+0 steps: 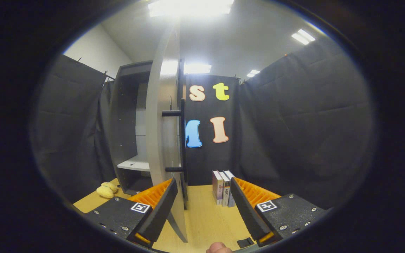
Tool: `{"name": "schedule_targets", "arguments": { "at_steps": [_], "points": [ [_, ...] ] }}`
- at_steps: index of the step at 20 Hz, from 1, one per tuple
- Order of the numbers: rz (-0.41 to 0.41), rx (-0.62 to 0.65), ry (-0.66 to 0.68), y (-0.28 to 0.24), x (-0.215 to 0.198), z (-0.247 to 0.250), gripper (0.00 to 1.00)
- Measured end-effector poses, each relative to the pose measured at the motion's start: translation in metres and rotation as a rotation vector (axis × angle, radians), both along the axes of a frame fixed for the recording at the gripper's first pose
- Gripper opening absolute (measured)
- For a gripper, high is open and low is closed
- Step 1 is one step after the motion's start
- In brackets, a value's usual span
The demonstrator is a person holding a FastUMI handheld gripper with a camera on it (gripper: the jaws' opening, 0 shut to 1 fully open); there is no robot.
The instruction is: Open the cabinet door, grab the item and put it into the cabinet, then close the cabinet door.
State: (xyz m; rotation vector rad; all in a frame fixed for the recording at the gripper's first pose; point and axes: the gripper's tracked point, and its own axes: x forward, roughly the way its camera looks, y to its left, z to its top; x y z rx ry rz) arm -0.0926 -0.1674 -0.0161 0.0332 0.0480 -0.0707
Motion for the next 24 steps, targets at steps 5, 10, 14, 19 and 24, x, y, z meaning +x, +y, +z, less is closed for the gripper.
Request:
{"name": "schedule_targets", "arguments": {
  "at_steps": [5,10,14,19,24],
  "points": [
    [-0.011,-0.04,0.004,0.049,-0.031,-0.066,0.93],
    [0.078,0.023,0.036,0.129,-0.029,-0.142,0.94],
    [0.12,0.071,0.098,0.194,-0.003,-0.22,0.94],
    [0.119,0.111,0.169,0.253,0.023,-0.298,0.94],
    [0.051,0.099,0.255,0.264,0.026,-0.368,0.94]
  ]
}}
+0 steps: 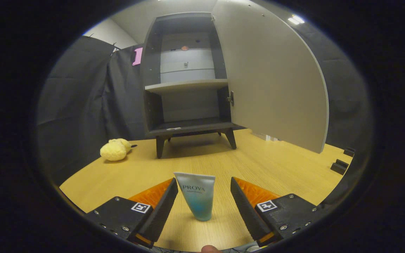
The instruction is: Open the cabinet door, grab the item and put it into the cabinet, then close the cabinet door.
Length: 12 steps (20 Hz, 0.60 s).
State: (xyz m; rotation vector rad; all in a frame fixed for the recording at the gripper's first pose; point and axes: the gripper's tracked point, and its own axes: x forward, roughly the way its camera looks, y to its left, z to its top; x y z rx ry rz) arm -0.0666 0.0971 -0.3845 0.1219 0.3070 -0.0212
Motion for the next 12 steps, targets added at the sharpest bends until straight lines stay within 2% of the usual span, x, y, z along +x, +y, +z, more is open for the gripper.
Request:
{"name": "schedule_targets", "arguments": {
  "at_steps": [2,3,4,5,7,12],
  "points": [
    [-0.001,-0.015,0.063,0.004,0.002,-0.027,0.92],
    [0.004,-0.037,0.074,0.004,0.004,-0.033,0.86],
    [0.024,-0.052,0.068,0.007,0.004,-0.031,0.78],
    [0.041,-0.066,0.059,0.008,0.003,-0.026,0.62],
    [0.071,-0.061,0.066,0.011,0.005,-0.032,0.49],
    [0.12,-0.08,0.055,0.015,0.004,-0.015,0.48]
  ]
}}
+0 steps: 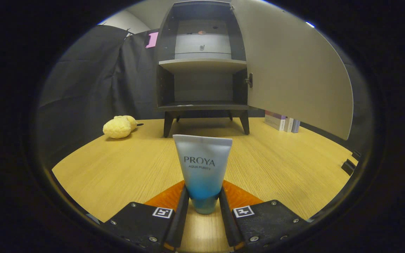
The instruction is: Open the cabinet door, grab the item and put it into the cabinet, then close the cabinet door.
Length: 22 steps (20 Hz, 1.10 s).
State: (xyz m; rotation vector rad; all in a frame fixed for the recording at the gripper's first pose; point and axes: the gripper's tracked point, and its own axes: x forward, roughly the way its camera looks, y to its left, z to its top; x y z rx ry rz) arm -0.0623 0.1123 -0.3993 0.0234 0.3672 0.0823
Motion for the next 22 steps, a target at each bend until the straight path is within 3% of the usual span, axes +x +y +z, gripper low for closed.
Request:
{"name": "schedule_targets", "arguments": {
  "at_steps": [12,22],
  "points": [
    [0.055,-0.067,-0.022,-0.016,0.033,0.146,0.48],
    [0.156,-0.055,-0.16,0.012,0.106,0.301,0.48]
  ]
}}
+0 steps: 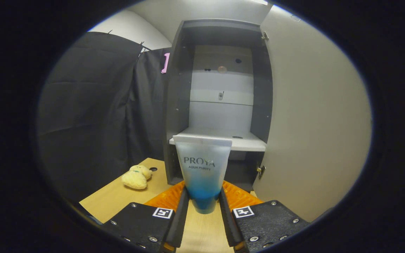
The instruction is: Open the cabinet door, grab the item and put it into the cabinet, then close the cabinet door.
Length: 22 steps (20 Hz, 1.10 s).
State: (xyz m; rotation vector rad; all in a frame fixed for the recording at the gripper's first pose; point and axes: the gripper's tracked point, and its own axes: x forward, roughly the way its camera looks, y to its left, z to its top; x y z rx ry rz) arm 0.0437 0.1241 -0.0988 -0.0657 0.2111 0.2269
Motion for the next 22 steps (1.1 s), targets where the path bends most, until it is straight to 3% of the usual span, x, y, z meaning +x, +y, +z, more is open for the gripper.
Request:
{"name": "schedule_targets", "arguments": {
  "at_steps": [7,16,22],
  "points": [
    [0.022,-0.009,-0.021,0.007,0.095,0.052,0.48],
    [0.038,-0.018,-0.035,0.023,0.223,0.065,0.48],
    [0.005,0.0,-0.053,0.021,0.316,0.067,0.48]
  ]
}}
